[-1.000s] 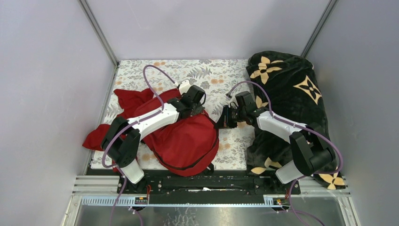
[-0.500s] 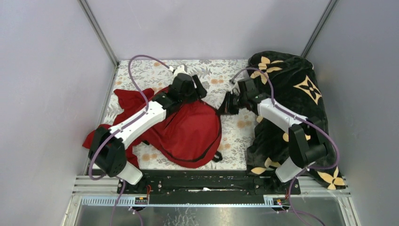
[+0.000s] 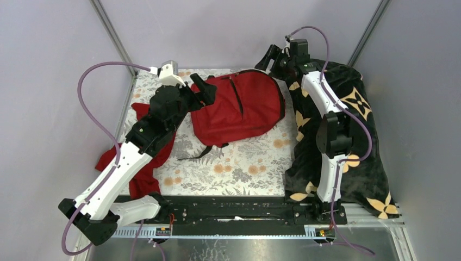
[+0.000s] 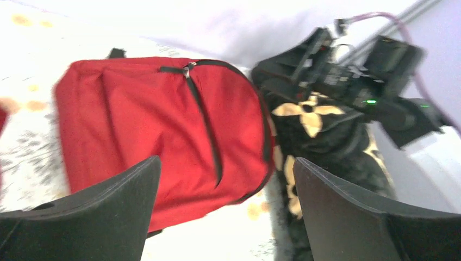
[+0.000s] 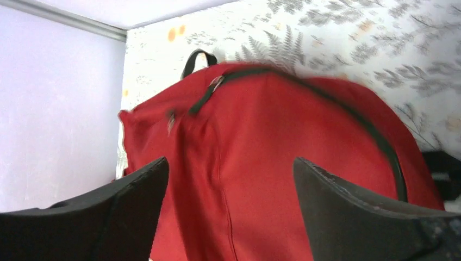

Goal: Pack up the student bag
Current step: Move the student bag to the center of the board, then reset both arms

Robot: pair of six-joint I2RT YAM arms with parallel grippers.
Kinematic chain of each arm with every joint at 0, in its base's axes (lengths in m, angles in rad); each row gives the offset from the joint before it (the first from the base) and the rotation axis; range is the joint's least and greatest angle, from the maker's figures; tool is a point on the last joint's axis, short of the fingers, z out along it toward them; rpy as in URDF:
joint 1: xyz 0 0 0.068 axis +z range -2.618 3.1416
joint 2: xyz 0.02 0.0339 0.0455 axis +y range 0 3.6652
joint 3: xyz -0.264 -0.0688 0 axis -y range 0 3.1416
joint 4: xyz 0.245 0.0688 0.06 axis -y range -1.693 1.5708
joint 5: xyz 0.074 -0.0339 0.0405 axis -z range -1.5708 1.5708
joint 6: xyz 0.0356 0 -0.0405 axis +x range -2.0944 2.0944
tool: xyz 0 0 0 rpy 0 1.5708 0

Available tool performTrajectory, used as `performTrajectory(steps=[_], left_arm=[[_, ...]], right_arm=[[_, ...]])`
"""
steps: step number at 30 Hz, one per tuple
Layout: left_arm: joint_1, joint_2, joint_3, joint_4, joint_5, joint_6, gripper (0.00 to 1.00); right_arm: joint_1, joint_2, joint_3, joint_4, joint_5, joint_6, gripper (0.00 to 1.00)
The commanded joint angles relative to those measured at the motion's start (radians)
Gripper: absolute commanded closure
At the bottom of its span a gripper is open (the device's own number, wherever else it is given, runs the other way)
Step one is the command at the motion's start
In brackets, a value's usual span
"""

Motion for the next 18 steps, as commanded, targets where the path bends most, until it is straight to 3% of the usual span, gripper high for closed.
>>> performTrajectory(steps=[1, 8, 14, 18], left_arm=[[0.010, -0.020, -0.087, -0.137, -0.142, 0.012, 0.01], [0.010, -0.098, -0.206, -0.127, -0.158, -0.042, 0.01], [0.010, -0.155, -0.265, -0.129, -0.213, -0.111, 0.01], [0.010, -0.106, -0.285, -0.128, -0.217, -0.095, 0.01]], right_arm=[[0.003, -0.089, -0.053, -0.020, 0.069, -0.025, 0.01], [0.006, -0.343, -0.348, 0.024, 0.188, -0.098, 0.00], [0.008, -0.564, -0.604, -0.007, 0.273, -0.067, 0.00], [0.007, -0.769, -0.942, 0.219, 0.362, 0.013, 0.00]])
